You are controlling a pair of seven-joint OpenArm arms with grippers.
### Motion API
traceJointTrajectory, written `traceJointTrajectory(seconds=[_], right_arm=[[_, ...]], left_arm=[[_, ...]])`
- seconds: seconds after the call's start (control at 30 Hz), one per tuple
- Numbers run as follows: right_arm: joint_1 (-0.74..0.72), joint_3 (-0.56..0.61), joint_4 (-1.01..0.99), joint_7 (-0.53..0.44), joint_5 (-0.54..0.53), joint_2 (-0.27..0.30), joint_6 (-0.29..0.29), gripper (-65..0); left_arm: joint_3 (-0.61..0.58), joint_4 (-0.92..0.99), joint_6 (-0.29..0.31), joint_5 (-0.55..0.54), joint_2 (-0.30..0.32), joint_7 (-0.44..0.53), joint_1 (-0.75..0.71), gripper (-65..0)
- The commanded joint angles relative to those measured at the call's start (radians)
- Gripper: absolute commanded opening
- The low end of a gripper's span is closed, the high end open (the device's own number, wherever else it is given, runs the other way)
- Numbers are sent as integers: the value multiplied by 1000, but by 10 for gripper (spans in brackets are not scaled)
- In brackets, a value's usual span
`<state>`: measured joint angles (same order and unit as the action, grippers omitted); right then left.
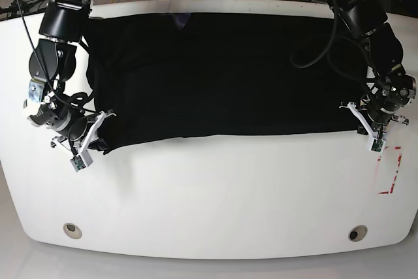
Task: Fold the T-shirt properly
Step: 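Fold the hem over onto the collar edge with both grippers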
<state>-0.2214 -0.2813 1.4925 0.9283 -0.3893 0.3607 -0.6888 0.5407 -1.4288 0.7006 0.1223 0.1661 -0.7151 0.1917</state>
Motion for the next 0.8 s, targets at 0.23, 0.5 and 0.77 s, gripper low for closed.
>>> traceJointTrajectory(seconds=[0.23,0.5,0.77], right_arm=[[122,-95,279,90,-9,11,-2,-650],[288,-158,422,105,-79,11,-2,-650],[431,-235,429,133,-191,-4,-1,-650]], left_arm=[[0,-194,-2,-11,11,13,-97,-639],[2,-349,-2,-13,-9,-84,-199,-637],[2,-442,-2,-11,-10,-182,-300,-635]])
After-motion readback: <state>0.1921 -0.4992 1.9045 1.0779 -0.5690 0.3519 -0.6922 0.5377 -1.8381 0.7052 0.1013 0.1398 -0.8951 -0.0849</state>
